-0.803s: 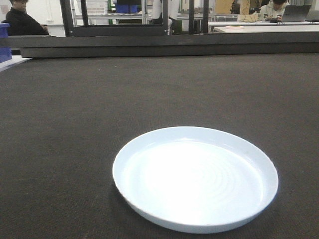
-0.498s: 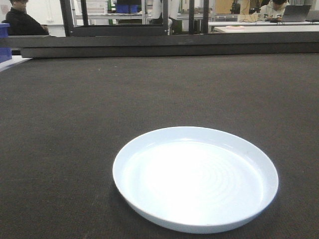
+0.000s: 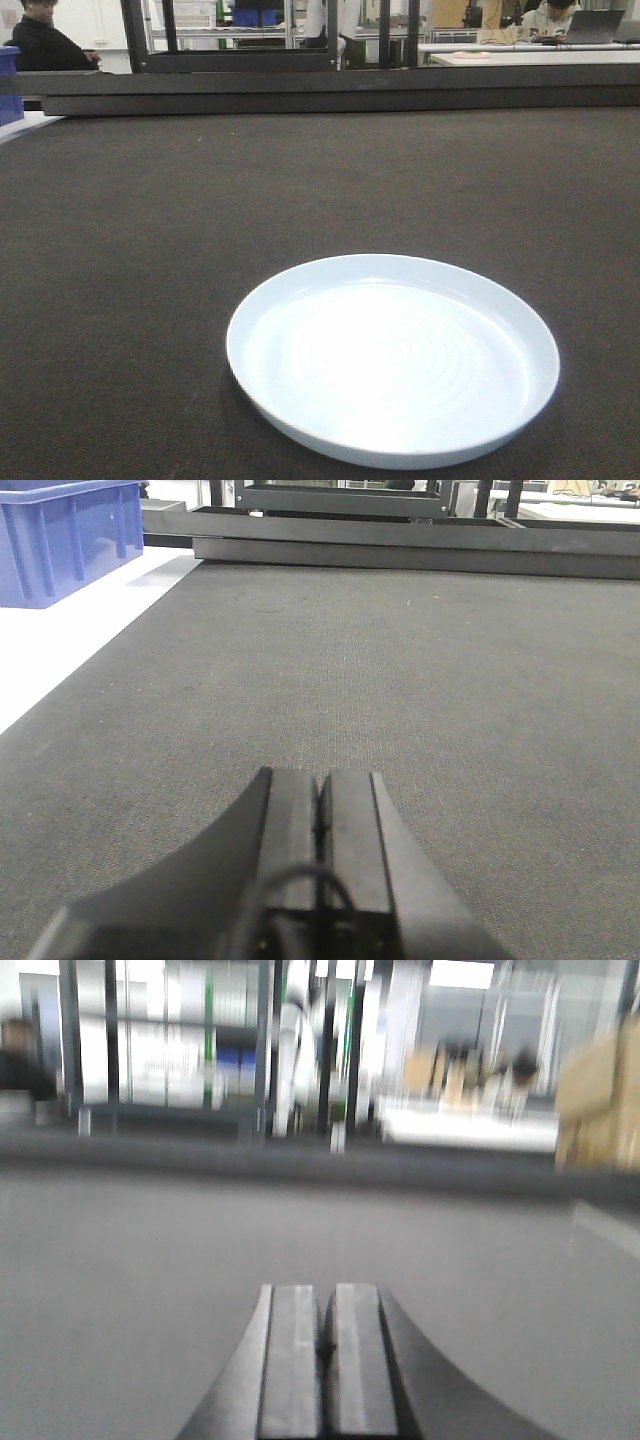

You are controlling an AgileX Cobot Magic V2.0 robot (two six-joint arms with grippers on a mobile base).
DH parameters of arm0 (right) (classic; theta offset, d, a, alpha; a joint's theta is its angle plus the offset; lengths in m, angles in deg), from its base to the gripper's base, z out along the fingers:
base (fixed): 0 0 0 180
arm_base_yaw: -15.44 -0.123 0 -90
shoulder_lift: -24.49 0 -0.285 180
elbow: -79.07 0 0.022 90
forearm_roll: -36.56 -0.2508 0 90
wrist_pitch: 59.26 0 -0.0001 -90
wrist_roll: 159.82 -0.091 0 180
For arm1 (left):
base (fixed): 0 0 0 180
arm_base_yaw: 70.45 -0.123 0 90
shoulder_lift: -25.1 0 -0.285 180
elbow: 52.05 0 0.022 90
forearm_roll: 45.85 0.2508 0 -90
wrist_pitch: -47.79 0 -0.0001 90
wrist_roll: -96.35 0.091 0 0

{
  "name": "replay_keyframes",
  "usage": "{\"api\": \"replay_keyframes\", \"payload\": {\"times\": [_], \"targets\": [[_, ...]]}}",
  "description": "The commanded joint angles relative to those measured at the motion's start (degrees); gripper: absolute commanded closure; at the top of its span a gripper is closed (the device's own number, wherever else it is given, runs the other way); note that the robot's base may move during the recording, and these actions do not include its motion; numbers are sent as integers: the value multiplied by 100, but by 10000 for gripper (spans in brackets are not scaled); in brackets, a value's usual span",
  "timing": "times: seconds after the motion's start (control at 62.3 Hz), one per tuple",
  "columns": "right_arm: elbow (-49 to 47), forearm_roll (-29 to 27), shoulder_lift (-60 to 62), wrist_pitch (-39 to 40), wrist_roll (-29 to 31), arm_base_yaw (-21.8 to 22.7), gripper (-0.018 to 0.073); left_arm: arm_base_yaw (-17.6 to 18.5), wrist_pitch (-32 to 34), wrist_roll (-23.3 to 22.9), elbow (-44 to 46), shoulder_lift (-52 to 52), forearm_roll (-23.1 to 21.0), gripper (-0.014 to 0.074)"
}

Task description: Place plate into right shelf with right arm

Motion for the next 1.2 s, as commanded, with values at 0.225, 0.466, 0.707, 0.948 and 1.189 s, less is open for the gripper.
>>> {"api": "replay_keyframes", "payload": {"times": [0.225,0.466,0.707,0.948,1.189], "targets": [[-1234,12,-60,298,-260,5,508,11,516,-40,-59,-59,-47,724],[-2551,12,-895,-2571,-260,5,508,11,516,-40,-59,-59,-47,724],[-3401,-62,-2335,-5015,-254,5,508,11,516,-40,-59,-59,-47,724],[-3536,-262,-3632,-6435,-254,5,508,11,516,-40,-59,-59,-47,724],[-3914,-379,-4942,-6856,-254,5,508,11,516,-40,-59,-59,-47,724]]}}
